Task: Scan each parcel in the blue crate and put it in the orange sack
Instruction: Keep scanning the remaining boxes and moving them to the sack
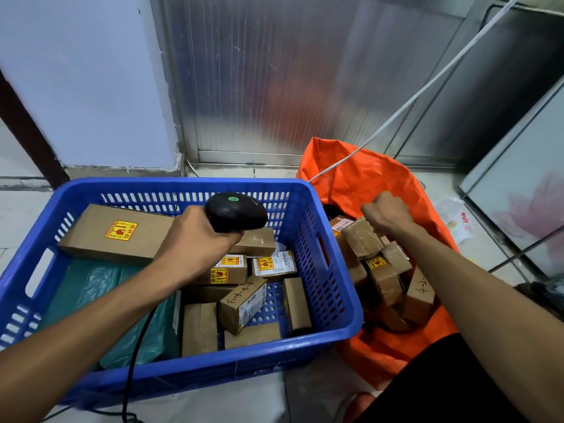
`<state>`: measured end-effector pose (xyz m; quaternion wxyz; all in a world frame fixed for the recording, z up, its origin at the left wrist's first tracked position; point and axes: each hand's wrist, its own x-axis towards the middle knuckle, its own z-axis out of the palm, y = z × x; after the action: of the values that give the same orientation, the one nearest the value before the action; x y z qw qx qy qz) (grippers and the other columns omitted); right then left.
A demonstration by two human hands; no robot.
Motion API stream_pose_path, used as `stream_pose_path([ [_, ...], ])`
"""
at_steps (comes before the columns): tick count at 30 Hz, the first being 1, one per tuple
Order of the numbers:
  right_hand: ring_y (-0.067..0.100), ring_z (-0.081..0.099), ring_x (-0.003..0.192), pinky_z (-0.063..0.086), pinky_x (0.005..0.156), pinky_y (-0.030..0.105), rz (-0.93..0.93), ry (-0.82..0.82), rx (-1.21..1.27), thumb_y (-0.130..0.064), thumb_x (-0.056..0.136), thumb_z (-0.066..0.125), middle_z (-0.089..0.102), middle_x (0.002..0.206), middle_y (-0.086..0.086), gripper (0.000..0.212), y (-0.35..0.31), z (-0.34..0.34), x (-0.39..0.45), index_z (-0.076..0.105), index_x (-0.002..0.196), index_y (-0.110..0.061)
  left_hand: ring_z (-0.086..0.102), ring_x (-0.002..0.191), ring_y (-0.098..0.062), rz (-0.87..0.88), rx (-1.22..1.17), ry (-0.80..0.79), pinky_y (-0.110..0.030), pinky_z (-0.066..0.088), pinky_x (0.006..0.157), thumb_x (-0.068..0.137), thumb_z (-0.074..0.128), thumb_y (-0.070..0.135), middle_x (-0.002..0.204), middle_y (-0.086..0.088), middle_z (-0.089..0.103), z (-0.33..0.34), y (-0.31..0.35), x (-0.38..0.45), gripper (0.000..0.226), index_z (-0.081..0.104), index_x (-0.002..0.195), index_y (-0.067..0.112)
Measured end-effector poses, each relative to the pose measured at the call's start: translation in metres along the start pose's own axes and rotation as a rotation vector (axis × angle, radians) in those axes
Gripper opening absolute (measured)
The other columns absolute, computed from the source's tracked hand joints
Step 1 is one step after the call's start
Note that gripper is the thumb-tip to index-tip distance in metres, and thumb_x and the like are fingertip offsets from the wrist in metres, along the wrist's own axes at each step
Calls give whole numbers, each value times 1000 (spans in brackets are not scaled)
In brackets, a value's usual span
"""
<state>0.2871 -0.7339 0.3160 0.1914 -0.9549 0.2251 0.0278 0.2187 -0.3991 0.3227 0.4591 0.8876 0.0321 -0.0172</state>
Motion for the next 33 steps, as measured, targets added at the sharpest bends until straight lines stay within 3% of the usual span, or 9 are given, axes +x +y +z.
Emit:
stream_pose_path([
  [6,34,68,70,60,72,45,-152,-81,-97,-32,73,48,69,77,14,20,-32,28,-16,54,64,-15,68,77,-16,-1,6,2,-28,50,63,82,78,22,78,-2,70,-5,0,-3,27,69,107,16],
  [10,28,56,67,46,61,35,-304,-166,-200,-26,90,51,58,74,8,29,-50,61,-34,45,63,-17,68,74,-16,-11,10,9,-28,51,62,81,78,26,75,-4,71,-8,1,-3,22,71,99,16],
  [13,26,61,75,49,65,34,-435,-257,-293,-27,97,50,61,78,4,26,-62,97,-52,54,76,-13,68,78,-17,-11,10,11,-31,55,69,80,79,27,78,-3,72,-9,2,-3,23,71,100,18],
  [18,30,63,102,54,85,42,-686,-420,-500,-17,96,52,63,113,12,18,-69,163,-76,64,107,-8,68,81,-15,2,10,4,-28,53,67,80,79,27,81,-1,72,-12,2,-2,26,71,104,20],
  [24,34,42,136,43,108,46,-843,-572,-670,-9,91,65,37,152,15,61,-75,225,-101,41,148,-11,68,74,-14,-5,-9,17,-30,55,64,80,78,28,75,-2,72,-16,0,1,22,72,99,18],
  [26,36,34,143,40,110,48,-887,-586,-722,-9,91,67,24,161,16,69,-79,241,-110,35,152,-11,68,72,-14,-5,-27,18,-28,51,61,80,78,27,74,-2,71,-17,0,2,19,72,96,18],
  [33,37,33,143,43,108,50,-989,-583,-821,-11,89,69,24,162,13,78,-96,268,-108,29,156,-16,68,71,-15,-11,-65,18,-26,48,61,79,78,28,73,0,71,-22,-4,7,18,72,94,19],
])
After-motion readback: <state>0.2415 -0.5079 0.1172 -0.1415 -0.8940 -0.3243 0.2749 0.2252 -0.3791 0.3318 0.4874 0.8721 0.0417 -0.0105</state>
